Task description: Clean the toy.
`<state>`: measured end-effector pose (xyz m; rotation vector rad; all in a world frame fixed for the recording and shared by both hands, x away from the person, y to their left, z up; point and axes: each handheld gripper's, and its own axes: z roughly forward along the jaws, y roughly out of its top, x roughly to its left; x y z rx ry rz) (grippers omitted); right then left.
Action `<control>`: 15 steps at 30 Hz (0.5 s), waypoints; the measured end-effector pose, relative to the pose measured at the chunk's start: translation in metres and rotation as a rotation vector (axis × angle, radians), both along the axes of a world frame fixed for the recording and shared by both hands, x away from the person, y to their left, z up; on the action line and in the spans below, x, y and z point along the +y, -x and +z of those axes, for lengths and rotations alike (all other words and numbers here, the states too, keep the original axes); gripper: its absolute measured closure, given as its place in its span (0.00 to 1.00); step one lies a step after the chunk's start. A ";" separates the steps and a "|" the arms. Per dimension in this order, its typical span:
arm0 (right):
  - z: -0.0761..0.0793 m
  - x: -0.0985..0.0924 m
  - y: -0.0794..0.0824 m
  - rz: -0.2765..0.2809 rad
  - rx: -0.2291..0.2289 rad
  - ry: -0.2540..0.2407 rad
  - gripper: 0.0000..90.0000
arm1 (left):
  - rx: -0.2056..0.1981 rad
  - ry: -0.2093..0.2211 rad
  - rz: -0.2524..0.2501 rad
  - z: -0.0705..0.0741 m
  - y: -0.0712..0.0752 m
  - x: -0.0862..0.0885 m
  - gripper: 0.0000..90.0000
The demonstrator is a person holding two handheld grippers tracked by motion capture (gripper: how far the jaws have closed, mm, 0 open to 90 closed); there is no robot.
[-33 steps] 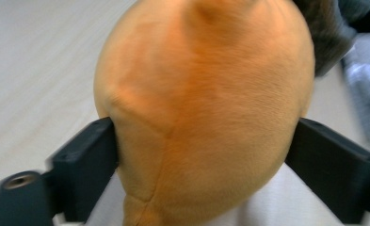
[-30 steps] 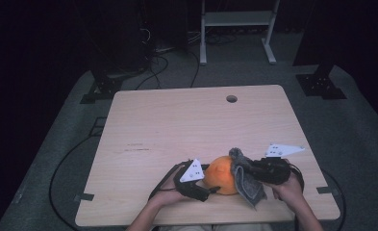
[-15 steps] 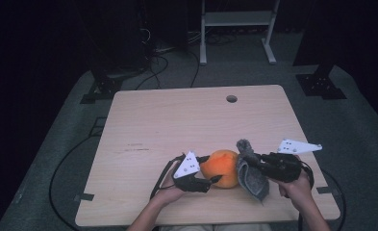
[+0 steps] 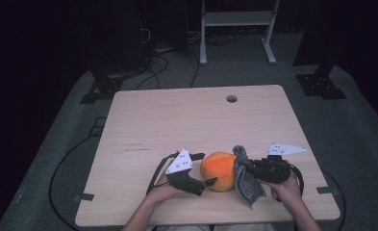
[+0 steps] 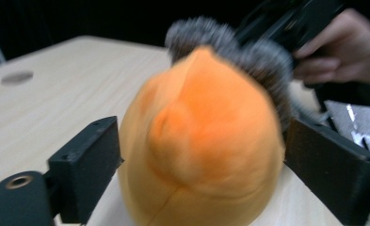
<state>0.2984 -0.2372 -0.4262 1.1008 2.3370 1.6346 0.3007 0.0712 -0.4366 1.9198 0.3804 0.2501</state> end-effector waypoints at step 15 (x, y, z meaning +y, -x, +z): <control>0.016 0.015 0.011 -0.061 -0.176 0.103 0.82 | 0.027 -0.035 0.007 0.007 0.005 -0.006 0.30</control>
